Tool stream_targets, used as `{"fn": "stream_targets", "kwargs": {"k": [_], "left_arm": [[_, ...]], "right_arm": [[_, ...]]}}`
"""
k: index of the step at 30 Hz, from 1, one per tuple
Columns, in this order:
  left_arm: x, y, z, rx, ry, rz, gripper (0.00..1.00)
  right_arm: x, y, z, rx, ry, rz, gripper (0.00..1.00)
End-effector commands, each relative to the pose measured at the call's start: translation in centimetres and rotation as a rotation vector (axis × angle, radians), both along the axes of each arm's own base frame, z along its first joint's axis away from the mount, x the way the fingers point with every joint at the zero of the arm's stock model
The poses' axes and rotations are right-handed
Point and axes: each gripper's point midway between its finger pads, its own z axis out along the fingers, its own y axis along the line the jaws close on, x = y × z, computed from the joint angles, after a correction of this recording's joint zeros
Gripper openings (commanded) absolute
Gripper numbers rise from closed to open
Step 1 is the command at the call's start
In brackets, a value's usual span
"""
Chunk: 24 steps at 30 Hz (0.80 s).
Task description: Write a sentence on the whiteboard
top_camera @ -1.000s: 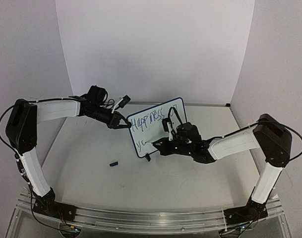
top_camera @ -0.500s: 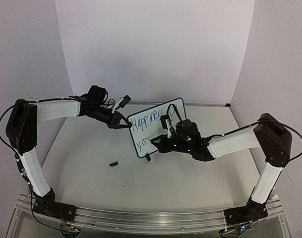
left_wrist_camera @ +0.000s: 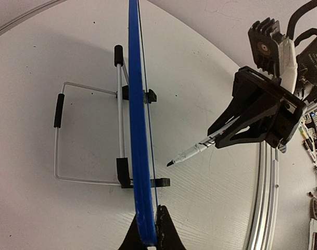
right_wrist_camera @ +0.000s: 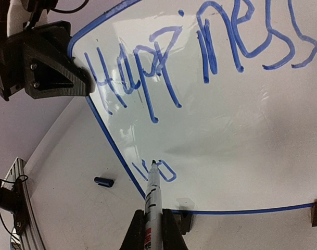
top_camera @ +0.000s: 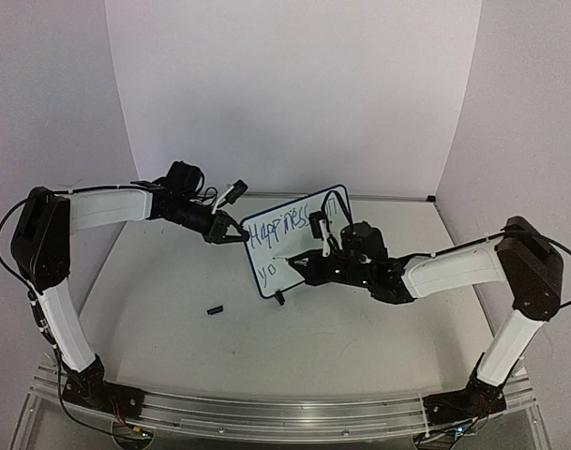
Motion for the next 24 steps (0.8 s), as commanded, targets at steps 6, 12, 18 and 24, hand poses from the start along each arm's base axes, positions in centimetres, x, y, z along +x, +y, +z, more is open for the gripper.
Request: {"fn": "stream_targets", "kwargs": {"k": [6,12,18,24], "left_arm": [[-1.0,0.3,-3.1,0.116,0.016,-0.009,0.00],[-0.9,0.3,-3.1,0.118,0.015,-0.008,0.00],[-0.9,0.3,-3.2,0.118,0.016,-0.009,0.00],[-0.9,0.3,-3.3,0.119,0.018,-0.009,0.00]], "right_arm": [[1.5,-0.3,1.0,0.020,-0.026,-0.028,0.00],[1.9,0.1,0.5,0.014,-0.021,-0.018,0.00],[2.2,0.0,0.0,0.005,-0.017,-0.026,0.00],[2.3,-0.4,-1.1,-0.025,-0.008,-0.039,0.00]]}}
